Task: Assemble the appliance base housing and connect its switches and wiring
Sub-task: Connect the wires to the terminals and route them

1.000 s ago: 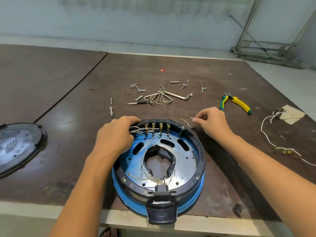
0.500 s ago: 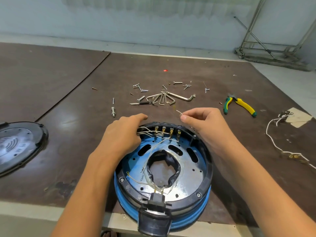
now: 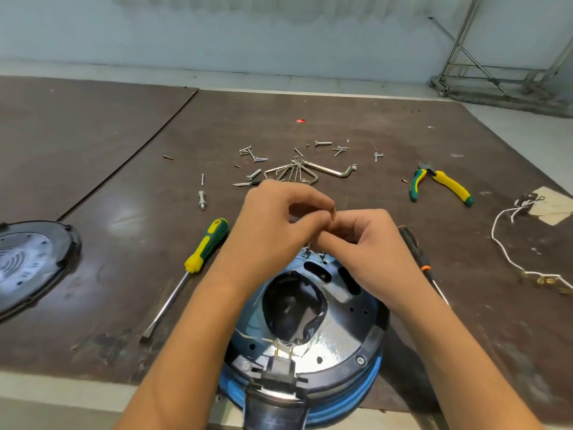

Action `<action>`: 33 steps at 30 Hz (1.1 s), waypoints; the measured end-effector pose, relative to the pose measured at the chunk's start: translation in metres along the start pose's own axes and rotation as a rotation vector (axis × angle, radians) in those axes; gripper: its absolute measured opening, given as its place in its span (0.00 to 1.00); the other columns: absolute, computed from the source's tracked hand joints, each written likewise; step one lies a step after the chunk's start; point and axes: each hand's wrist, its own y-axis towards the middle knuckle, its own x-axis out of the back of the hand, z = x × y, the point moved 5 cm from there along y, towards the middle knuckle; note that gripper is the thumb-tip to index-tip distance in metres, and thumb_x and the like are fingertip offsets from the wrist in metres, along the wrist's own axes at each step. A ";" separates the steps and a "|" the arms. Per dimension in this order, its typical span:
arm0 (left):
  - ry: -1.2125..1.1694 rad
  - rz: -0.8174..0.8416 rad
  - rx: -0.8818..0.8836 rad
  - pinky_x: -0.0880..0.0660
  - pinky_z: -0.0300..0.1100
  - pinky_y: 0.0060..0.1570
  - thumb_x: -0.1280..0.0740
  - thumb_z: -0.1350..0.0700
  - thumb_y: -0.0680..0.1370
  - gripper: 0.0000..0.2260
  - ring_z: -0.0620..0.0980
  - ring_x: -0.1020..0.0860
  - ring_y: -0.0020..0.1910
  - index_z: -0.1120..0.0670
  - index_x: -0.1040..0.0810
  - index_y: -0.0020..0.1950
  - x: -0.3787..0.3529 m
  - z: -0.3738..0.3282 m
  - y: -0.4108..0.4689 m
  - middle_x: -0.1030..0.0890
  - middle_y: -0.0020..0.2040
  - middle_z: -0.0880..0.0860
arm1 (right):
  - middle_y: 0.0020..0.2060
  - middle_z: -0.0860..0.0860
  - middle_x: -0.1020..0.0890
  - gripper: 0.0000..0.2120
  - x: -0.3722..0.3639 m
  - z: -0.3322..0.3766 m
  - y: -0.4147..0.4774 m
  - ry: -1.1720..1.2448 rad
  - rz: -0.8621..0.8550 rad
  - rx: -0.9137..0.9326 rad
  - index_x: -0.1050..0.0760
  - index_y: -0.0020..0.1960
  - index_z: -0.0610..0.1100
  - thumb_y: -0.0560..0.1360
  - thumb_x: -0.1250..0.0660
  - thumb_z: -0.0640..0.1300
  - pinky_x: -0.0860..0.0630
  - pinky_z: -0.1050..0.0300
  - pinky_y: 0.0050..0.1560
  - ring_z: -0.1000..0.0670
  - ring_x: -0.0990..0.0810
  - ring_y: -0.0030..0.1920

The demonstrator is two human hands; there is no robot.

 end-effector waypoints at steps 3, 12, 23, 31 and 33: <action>0.000 -0.002 -0.005 0.19 0.45 0.48 0.26 0.58 0.75 0.05 0.40 0.17 0.44 0.52 0.14 0.50 -0.001 0.004 0.001 0.14 0.42 0.45 | 0.38 0.40 0.15 0.08 0.004 -0.001 0.001 0.003 -0.020 -0.018 0.14 0.43 0.43 0.74 0.30 0.34 0.21 0.36 0.47 0.47 0.19 0.40; 0.153 -0.055 0.000 0.24 0.34 0.40 0.31 0.58 0.78 0.04 0.40 0.20 0.36 0.51 0.18 0.45 0.000 0.012 0.000 0.18 0.36 0.44 | 0.40 0.53 0.13 0.05 0.023 -0.002 0.002 -0.126 0.016 -0.012 0.14 0.50 0.47 0.76 0.27 0.40 0.19 0.52 0.48 0.54 0.15 0.43; 0.695 0.110 -0.053 0.29 0.47 0.54 0.33 0.51 0.79 0.08 0.51 0.31 0.57 0.51 0.16 0.51 -0.028 0.019 -0.003 0.28 0.53 0.50 | 0.58 0.57 0.17 0.19 0.019 -0.028 0.010 -0.488 0.074 -0.050 0.21 0.66 0.51 0.76 0.29 0.40 0.25 0.54 0.65 0.58 0.21 0.59; 0.751 0.181 0.034 0.30 0.47 0.63 0.31 0.50 0.78 0.08 0.51 0.32 0.68 0.50 0.15 0.53 -0.029 0.029 -0.001 0.32 0.69 0.50 | 0.51 0.57 0.14 0.15 0.021 -0.027 0.018 -0.551 -0.024 -0.050 0.17 0.59 0.51 0.73 0.27 0.40 0.28 0.68 0.60 0.60 0.18 0.54; 0.710 0.179 0.058 0.30 0.48 0.64 0.31 0.50 0.79 0.08 0.50 0.31 0.68 0.49 0.15 0.55 -0.029 0.030 -0.001 0.32 0.69 0.49 | 0.51 0.57 0.14 0.15 0.022 -0.028 0.018 -0.527 -0.041 -0.059 0.16 0.58 0.51 0.73 0.27 0.40 0.30 0.76 0.57 0.61 0.18 0.54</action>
